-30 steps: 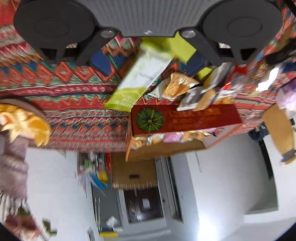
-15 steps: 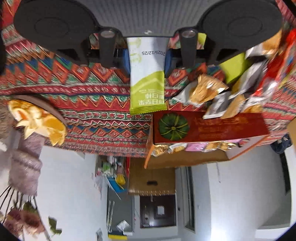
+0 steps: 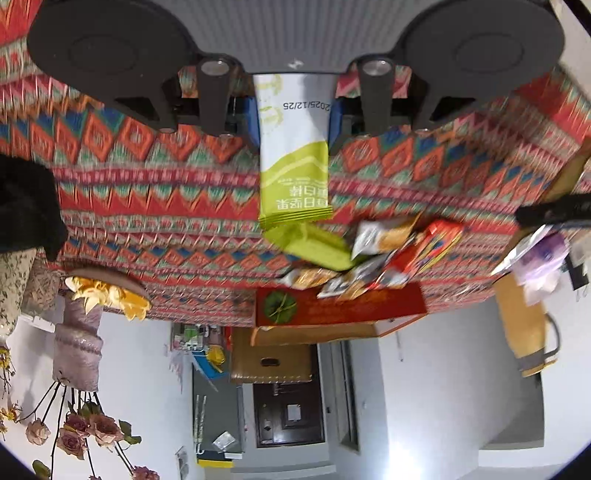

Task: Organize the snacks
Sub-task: 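Carry both packets into the orange box with the left and right tools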

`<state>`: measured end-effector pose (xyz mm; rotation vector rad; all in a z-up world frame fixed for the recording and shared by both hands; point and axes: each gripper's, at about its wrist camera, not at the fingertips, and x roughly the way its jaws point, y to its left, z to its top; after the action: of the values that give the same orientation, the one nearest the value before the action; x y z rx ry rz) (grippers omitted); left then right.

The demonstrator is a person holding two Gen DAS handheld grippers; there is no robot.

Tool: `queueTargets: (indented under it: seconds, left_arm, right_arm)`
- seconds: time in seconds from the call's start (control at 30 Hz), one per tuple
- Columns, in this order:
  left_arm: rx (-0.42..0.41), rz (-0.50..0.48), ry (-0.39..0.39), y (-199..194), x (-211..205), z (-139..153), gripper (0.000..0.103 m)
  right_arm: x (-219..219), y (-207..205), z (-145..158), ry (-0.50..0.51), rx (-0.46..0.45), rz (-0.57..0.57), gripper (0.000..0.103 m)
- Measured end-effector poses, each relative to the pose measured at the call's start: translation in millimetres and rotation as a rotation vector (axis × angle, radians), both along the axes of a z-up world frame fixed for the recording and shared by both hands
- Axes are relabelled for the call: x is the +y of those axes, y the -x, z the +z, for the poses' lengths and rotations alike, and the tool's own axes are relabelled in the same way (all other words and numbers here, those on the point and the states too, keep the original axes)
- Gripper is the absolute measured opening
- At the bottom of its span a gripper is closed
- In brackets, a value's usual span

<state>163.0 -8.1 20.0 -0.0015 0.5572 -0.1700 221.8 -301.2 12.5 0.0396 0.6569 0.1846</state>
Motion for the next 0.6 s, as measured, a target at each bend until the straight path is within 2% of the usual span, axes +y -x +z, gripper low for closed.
queueTargets:
  seconds: [0.3,0.6]
  left_arm:
    - [-0.025,-0.003,0.001,19.2,-3.9,6.7,0.052]
    - [0.002,-0.005,0.028,-11.9,5.5,6.2,0.052]
  right_arm:
    - [5.1,14.7,-0.1,-0.004,-0.008,0.011,0.035]
    - [11.9,-12.6,2.1,-0.014,-0.001,0.037,0.035]
